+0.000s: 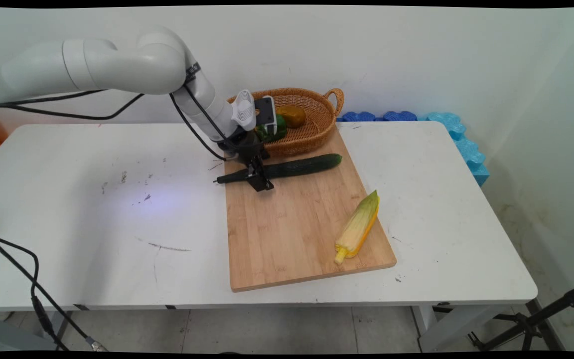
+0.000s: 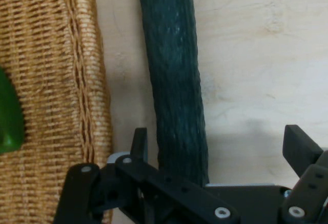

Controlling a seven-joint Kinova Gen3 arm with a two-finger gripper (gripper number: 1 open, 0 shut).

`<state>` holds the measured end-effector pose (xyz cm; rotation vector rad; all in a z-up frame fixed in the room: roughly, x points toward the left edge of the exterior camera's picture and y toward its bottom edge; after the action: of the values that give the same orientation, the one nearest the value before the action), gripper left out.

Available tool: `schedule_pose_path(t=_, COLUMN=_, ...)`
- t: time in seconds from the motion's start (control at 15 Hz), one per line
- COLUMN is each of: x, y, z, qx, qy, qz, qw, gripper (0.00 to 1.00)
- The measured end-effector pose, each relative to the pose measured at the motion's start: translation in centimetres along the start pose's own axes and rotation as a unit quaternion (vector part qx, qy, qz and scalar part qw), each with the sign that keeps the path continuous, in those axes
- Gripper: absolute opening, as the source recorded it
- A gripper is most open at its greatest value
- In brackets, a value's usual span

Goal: Pick up the cucumber from the cutting board, then place the picked object in the vegetable basket

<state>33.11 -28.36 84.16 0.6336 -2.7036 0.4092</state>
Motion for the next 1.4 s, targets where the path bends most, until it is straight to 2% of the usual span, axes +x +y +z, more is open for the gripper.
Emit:
schedule_pose_path(t=0.87, x=0.3, y=0.2, z=2.4, qx=-0.001, qy=0.000, qz=0.015, qw=0.9999, gripper=1.00)
schedule_pose_path(t=0.93, x=0.3, y=0.1, z=2.5, qx=0.000, qy=0.000, qz=0.016, qw=0.9999, gripper=0.00)
schedule_pose_path(t=1.4, x=1.0, y=-0.4, z=2.5, qx=0.016, qy=0.006, qz=0.023, qw=0.9996, gripper=0.00)
